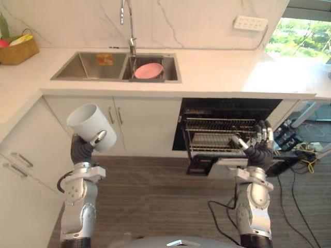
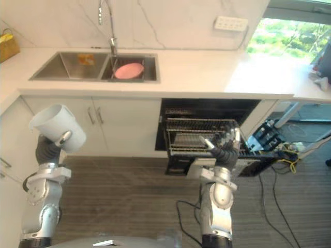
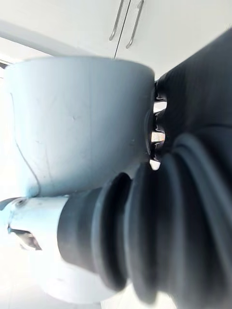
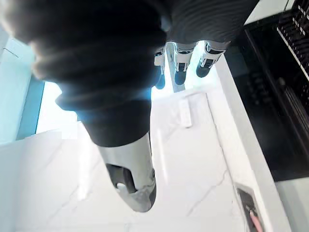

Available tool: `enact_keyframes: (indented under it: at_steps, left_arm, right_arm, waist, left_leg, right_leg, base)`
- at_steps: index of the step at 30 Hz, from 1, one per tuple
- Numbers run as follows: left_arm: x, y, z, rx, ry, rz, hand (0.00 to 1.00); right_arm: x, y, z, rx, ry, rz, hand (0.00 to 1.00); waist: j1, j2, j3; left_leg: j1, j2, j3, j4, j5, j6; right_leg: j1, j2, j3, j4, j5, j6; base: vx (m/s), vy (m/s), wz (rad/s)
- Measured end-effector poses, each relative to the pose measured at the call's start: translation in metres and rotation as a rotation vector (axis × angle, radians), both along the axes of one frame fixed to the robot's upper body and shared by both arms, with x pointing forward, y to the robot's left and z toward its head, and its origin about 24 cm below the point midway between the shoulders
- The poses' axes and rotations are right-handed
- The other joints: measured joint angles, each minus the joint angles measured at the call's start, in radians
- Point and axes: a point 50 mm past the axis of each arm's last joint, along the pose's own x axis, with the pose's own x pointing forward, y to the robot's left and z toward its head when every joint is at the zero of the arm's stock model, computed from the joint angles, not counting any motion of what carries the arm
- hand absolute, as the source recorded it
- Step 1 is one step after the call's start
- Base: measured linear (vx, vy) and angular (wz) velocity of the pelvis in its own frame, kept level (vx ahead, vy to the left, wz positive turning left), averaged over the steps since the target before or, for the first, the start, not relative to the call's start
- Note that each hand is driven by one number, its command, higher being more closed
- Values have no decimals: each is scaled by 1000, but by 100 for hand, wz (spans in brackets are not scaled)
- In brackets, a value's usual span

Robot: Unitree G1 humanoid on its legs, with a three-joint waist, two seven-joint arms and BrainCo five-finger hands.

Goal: Walk over to the sink, pick up the cup, carry it to the dishwasher, place the cup inside the dishwasher, then close the dishwasher door

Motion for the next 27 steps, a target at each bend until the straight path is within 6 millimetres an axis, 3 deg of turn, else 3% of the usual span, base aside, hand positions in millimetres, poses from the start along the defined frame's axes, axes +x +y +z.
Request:
enact_keyframes:
  at_steps: [2,4,5,6,7,9,10,11,12,14,16,18,20,22,23,24,25,27]
  left_arm:
    - [-1,0,3,2,-6,-3,100]
    - [-3,-1,8,8,-25,-8,100]
    - [-7,0,9,16,-27,-7,100]
    - [-8,1,10,25,-29,-10,100]
    - [-11,0,4,31,1,-21,100]
    - [-10,-7,0,34,16,-52,100]
    - [-9,-12,-1,28,17,-72,100]
    - [-7,-18,1,25,9,-97,100]
    - [-6,-18,3,36,-3,-107,100]
    - [-4,-25,-4,16,25,-129,100]
    - [-6,-27,-9,12,45,-136,100]
    - [-7,-25,-9,12,44,-125,100]
    - [-10,-20,-10,8,49,-95,100]
    - [-14,-14,-13,-1,67,-48,100]
    - [-15,-14,-14,-2,72,-41,100]
    - [-16,-16,-16,-11,80,-42,100]
    - [-14,-19,-18,-8,87,-58,100]
    - [-12,-23,-15,-1,74,-77,100]
  right_arm:
    - [0,3,4,24,-40,18,0]
    - [-2,4,11,65,-96,34,0]
    - [-4,5,13,80,-120,55,0]
    - [-5,5,15,90,-142,66,0]
    - [-6,7,19,84,-183,116,0]
    - [-6,6,22,83,-212,129,0]
    - [-6,7,22,91,-214,143,0]
    - [-4,15,23,103,-218,175,0]
    - [-4,19,23,120,-225,186,0]
    - [-4,34,24,127,-212,243,0]
    - [-5,39,25,107,-216,258,0]
    - [-3,43,25,102,-210,277,0]
    - [0,47,25,96,-192,316,0]
    - [4,53,24,95,-177,362,0]
    - [4,53,23,94,-170,371,0]
    - [3,51,22,79,-156,383,0]
    - [3,49,16,92,-130,382,0]
    - [1,49,12,110,-119,381,0]
  waist:
    - [-1,5,6]
    - [-1,6,15]
    - [2,-1,19]
    - [3,-17,24]
    - [7,-6,34]
    - [1,18,28]
    - [3,46,23]
    - [9,67,18]
    - [9,42,21]
    - [27,60,38]
    - [38,69,30]
    - [42,74,27]
    - [56,63,21]
    - [62,62,15]
    - [62,65,13]
    - [56,86,-1]
    - [40,70,-27]
    - [34,24,-54]
  left_leg:
    - [25,1,2,-24,-1,-5]
    - [44,13,9,-34,-16,-23]
    - [52,18,19,-20,-42,-38]
    - [53,10,20,-5,-65,-46]
    - [74,21,13,25,-115,-63]
    - [70,57,9,65,-153,-79]
    - [73,89,11,74,-172,-91]
    - [68,132,18,147,-184,-130]
    - [32,136,3,262,-185,-132]
    - [-171,223,-78,718,-51,-139]
    - [-230,229,-100,750,-79,-142]
    - [-237,206,-117,590,-107,-134]
    - [-213,156,-195,322,-107,-136]
    - [-165,121,-343,15,-10,-162]
    - [-155,125,-347,-32,42,-165]
    - [-145,138,-329,-83,185,-171]
    - [-130,123,-307,-91,185,-197]
    - [-108,85,-296,-137,190,-180]
  right_leg:
    - [-12,36,-31,-129,-42,0]
    - [-33,119,-57,-423,-48,-25]
    - [-37,152,-73,-571,39,-69]
    - [-38,152,-86,-621,126,-112]
    - [-26,158,-93,-597,115,-168]
    - [-8,192,-98,-617,86,-165]
    - [17,223,-109,-640,73,-169]
    - [42,250,-113,-584,8,-174]
    - [62,240,-108,-596,-19,-185]
    - [121,258,-96,-604,-48,-203]
    - [159,256,-73,-640,-53,-205]
    - [188,249,-24,-676,-46,-192]
    - [196,234,40,-701,-37,-179]
    - [198,232,131,-711,-34,-158]
    - [203,232,149,-713,-41,-141]
    - [220,240,168,-719,-60,-109]
    - [232,218,171,-715,-80,-82]
    - [225,171,162,-712,-82,-72]
  base:
    - [182,18,-19]
    - [148,-56,-13]
    - [110,-63,-21]
    - [155,-129,-34]
    - [177,-152,-23]
    - [164,-147,-13]
    - [217,-157,-11]
    - [241,-138,-1]
    - [279,-193,9]
    - [246,-145,-12]
    - [323,-37,-42]
    - [379,37,-61]
    - [350,90,-96]
    - [316,131,-124]
    - [428,233,-105]
    - [359,240,-62]
    - [327,262,-36]
    - [252,237,-6]
